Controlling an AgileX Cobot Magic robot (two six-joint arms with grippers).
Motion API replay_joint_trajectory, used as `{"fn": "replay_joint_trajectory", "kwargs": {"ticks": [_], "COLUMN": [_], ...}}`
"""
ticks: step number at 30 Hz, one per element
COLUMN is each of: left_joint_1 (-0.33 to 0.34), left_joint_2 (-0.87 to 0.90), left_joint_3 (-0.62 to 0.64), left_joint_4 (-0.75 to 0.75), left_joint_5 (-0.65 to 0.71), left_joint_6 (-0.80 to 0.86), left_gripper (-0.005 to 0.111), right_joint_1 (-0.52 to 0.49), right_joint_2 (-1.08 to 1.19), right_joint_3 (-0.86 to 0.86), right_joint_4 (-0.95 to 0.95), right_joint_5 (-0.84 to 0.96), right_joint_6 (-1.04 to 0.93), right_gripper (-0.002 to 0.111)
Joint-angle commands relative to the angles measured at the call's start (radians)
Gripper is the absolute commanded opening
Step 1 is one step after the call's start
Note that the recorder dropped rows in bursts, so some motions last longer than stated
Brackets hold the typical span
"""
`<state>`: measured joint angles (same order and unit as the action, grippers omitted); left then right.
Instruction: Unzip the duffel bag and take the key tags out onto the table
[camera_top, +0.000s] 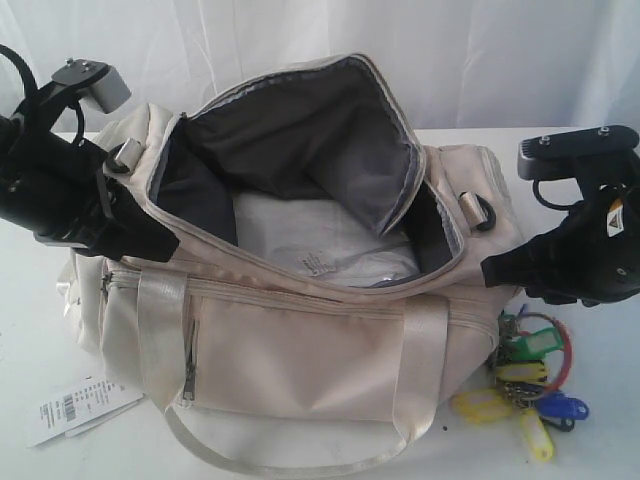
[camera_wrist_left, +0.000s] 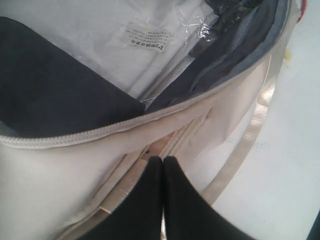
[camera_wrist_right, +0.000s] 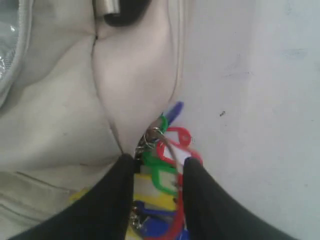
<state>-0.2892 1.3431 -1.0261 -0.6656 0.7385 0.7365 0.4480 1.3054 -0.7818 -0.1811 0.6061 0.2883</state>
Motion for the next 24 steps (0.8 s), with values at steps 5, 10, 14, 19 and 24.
{"fn": "replay_joint_trajectory", "kwargs": {"ticks": [5,10,14,19,24], "left_joint_1": [-0.003,-0.003,-0.003,-0.003,-0.003], "left_joint_2": [-0.003,-0.003,-0.003,-0.003,-0.005], "left_joint_3": [0.005,0.005,0.005,0.005,0.005], "left_joint_4": [-0.049,-0.052,-0.052,-0.052,-0.052], "left_joint_5": [0.022,0.024,0.024,0.022,0.036], "left_joint_6": [0.000,0.000,0.000,0.000,0.000], "left_gripper": [0.000,0.000,0.000,0.000,0.000], "right_joint_1": [-0.008,-0.008,-0.008,-0.008,-0.008], "right_joint_2": [-0.015,-0.053,-0.073,-0.024,0.034], "right_joint_3": [0.002,-0.004,-0.090,-0.260,-0.361], "right_joint_4": [0.006,0.006,-0.049,-0.049,-0.043], "right_joint_5": [0.019,0.040,-0.043,-0.151,0.050], "right_joint_6": [-0.021,-0.019,-0.022,-0.023,-0.023], "right_gripper": [0.041,0.041,0.035,0.016,0.007]}}
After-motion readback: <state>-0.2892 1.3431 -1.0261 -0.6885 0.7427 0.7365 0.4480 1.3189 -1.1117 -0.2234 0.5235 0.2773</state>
